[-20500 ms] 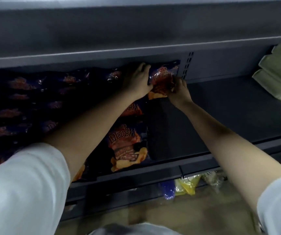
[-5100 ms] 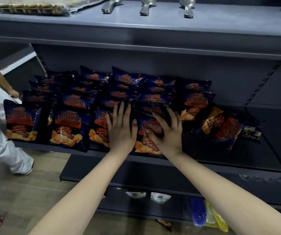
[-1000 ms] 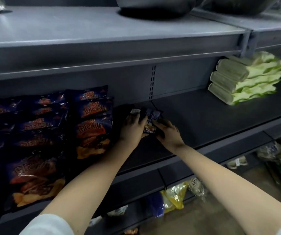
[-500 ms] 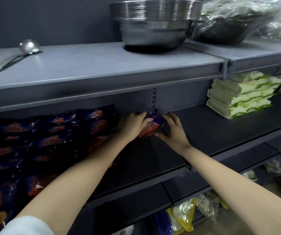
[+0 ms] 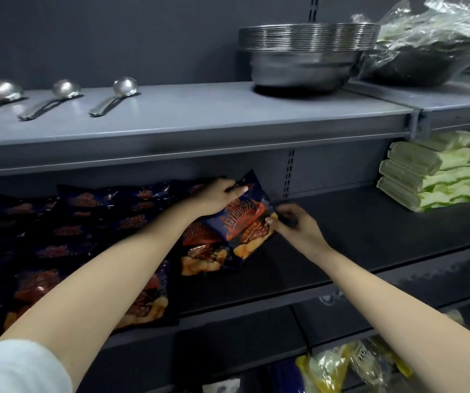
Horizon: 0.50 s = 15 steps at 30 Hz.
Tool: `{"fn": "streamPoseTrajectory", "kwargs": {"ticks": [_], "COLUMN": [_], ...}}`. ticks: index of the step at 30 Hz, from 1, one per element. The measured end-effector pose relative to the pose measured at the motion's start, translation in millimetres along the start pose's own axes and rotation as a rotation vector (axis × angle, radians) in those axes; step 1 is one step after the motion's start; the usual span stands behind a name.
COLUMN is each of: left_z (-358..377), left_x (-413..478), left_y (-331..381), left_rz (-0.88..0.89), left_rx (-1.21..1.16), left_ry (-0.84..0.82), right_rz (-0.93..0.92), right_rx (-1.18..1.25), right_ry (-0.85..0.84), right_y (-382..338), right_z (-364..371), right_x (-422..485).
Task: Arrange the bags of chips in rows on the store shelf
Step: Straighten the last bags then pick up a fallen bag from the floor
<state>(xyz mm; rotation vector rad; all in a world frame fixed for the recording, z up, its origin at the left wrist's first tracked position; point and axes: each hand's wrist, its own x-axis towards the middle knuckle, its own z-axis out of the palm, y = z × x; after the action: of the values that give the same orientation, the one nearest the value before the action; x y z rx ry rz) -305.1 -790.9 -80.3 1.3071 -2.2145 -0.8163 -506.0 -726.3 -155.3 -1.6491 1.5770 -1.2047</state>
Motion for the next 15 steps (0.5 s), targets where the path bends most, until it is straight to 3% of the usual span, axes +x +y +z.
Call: {"fn": "streamPoseTrajectory", "kwargs": {"ticks": [3,6,10,15], "left_z": [-8,-6,0,17], "left_x": [-14,-27,-45,-72], "left_y": [-15,-26,-34,-45], "left_rz": [-0.047,-0.056,-0.062,0.031], "left_rx": [0.111,0.205,0.206,0.409], "left_ry": [-0.159,-0.209,-0.153,0.108], "right_rz": [0.046,0.078,0.124,0.137], "right_rx": [0.114,0.090,0.119,0.072], "right_ry": [-0.234,-0.357,-0.323,-0.217], "right_y": [-9,-9,-6,-1], "right_z": [19,47,78,96], "right_x": [-7,-16,-33,-45]}}
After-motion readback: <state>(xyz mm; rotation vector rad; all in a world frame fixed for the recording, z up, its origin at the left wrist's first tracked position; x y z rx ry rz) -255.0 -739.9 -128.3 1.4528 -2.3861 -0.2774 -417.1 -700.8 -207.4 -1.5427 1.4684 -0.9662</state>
